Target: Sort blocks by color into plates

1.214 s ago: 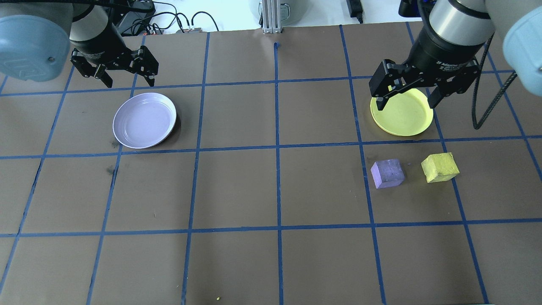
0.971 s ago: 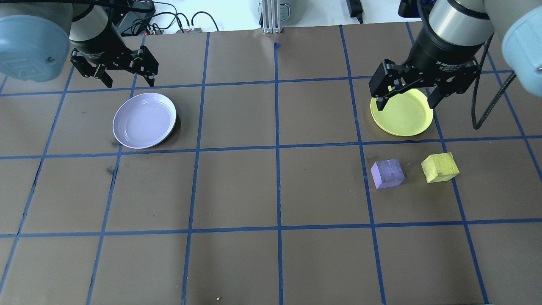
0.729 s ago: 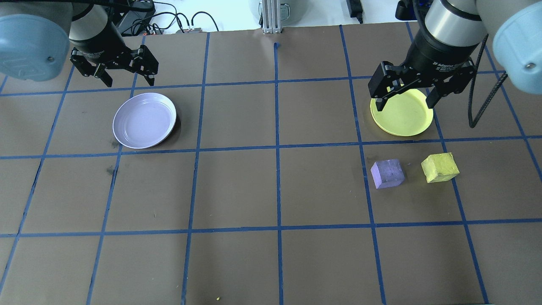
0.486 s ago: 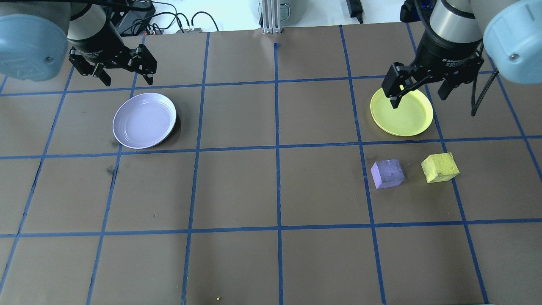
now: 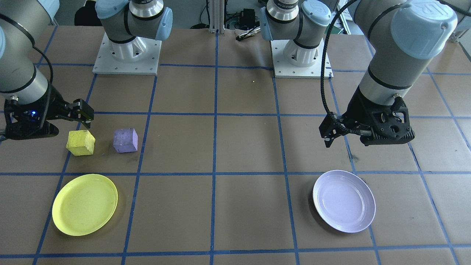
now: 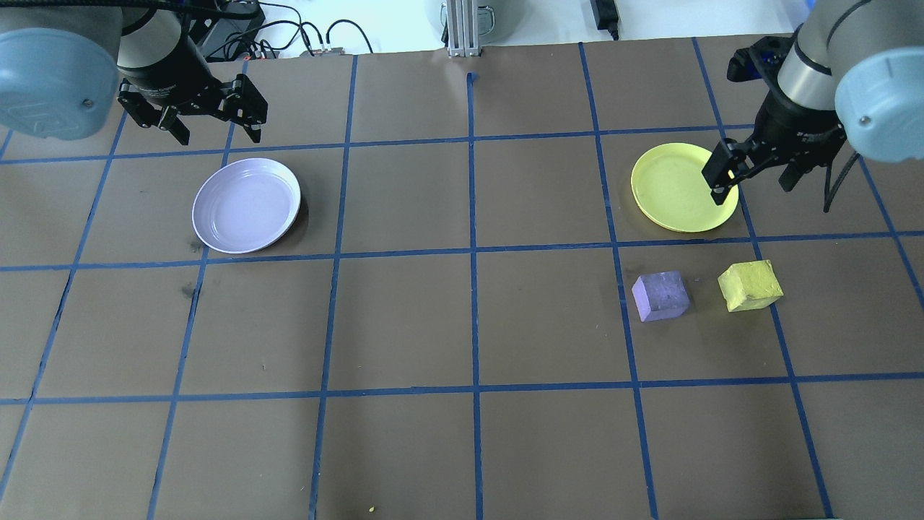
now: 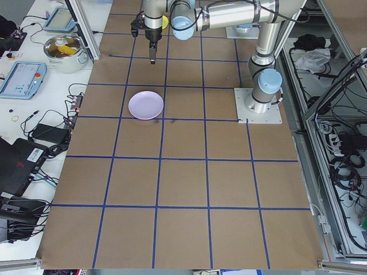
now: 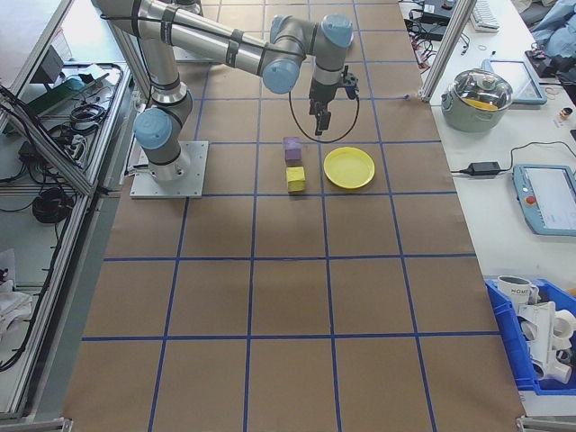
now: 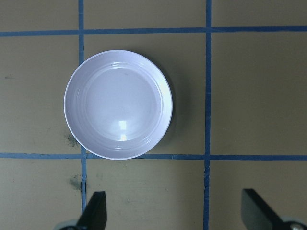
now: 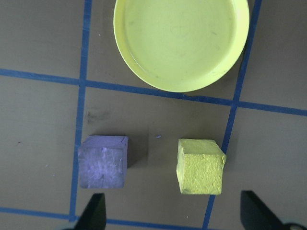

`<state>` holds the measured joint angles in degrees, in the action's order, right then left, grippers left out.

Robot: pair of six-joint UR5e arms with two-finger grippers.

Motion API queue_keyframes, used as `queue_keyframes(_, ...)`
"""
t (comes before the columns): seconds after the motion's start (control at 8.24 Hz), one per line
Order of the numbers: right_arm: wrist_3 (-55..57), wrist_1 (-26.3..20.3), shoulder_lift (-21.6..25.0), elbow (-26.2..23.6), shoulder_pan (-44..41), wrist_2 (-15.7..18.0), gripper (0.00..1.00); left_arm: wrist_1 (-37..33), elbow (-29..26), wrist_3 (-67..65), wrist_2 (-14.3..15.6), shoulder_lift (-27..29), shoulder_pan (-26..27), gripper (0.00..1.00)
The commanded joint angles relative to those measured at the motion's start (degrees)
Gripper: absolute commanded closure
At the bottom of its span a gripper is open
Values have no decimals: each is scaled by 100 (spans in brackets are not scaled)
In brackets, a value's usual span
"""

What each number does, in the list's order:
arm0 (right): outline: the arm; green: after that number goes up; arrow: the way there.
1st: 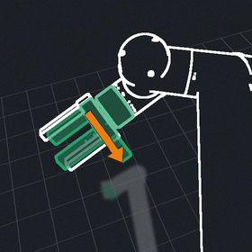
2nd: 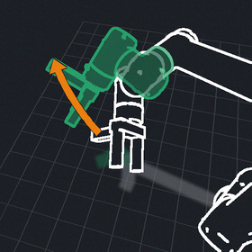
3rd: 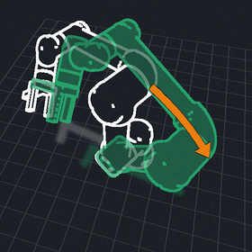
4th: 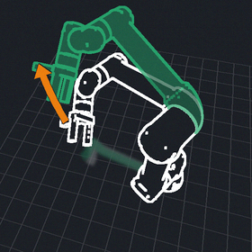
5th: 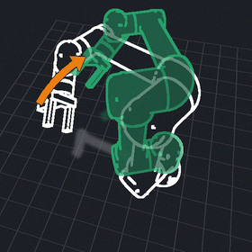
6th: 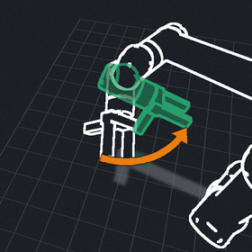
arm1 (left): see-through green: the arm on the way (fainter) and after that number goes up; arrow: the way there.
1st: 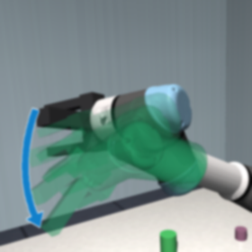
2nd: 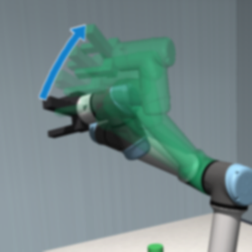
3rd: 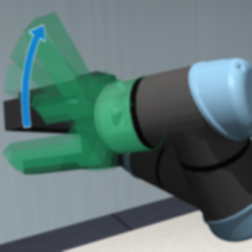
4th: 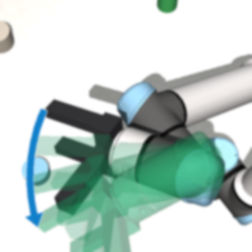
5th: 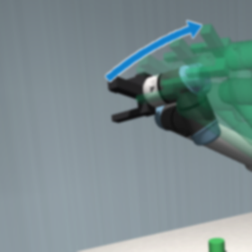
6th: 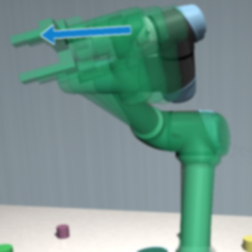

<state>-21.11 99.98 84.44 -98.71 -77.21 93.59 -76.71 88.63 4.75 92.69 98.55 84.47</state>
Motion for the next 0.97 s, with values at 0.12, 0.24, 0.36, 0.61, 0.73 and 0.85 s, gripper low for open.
queue_keyframes(0.12,-577,1488,-557,-1054,487,18,0,69,6,8,-14,6,8,0)
queue_keyframes(0.24,-735,1602,-734,-1098,584,19,0,69,-3,8,-5,-2,8,0)
queue_keyframes(0.36,-771,1717,-840,-1098,611,62,0,69,-12,17,-5,6,8,0)
queue_keyframes(0.61,-771,1727,-947,-1220,620,115,0,69,5,131,-57,6,8,0)
queue_keyframes(0.73,-780,1718,-947,-1447,628,115,0,60,40,132,-14,6,8,0)
queue_keyframes(0.85,-806,1744,-947,-1615,681,272,0,60,41,132,-14,6,8,0)
